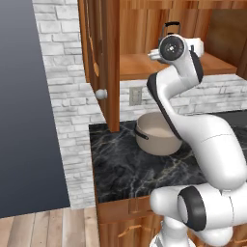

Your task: Pick the kettle from the cabinet and place it on a stove burner. Then pick the pot from the counter and place it on another stove burner. Finally, turn both burners on.

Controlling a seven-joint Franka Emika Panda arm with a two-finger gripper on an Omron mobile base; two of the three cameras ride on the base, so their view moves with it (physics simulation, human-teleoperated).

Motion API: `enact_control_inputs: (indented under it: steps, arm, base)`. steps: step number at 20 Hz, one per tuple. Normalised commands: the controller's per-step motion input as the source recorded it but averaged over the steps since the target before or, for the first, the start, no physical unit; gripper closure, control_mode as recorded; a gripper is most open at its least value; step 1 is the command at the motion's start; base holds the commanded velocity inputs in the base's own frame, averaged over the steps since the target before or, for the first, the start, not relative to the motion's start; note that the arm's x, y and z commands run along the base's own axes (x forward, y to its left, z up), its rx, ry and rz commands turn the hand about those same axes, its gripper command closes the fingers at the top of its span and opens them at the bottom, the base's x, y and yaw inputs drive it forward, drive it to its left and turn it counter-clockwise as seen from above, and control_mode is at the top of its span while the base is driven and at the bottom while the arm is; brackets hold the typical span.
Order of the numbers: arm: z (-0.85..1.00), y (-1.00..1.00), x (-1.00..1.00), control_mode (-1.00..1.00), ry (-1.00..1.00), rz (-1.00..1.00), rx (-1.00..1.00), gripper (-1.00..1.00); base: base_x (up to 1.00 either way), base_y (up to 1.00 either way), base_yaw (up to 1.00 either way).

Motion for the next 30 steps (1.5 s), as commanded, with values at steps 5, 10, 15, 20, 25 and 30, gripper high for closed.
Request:
enact_control_inputs:
  steps: [5, 10, 15, 20, 25, 30]
  arm:
    - [0.22, 0.00, 0.04, -1.00, -0.07, 0.00, -0.05, -1.00]
    - [0.07, 0.01, 0.07, -1.00, -0.07, 0.00, -0.05, -1.00]
    - [0.01, 0.00, 0.05, -1.00, 0.00, 0.00, -0.01, -1.00]
    - [0.00, 0.00, 0.14, -1.00, 0.00, 0.00, 0.00, -1.00]
    - [0.00, 0.00, 0.40, -1.00, 0.01, 0.00, 0.00, -1.00]
    - [0.00, 0.01, 0.25, -1.00, 0.00, -0.01, 0.00, -1.00]
  base:
    - [0.00, 0.00, 0.00]
    - [0.00, 0.00, 0.00]
    - [0.00, 0.00, 0.00]
    - [0.00, 0.00, 0.00]
    - [0.00, 0.00, 0.00]
    - [0.00, 0.00, 0.00]
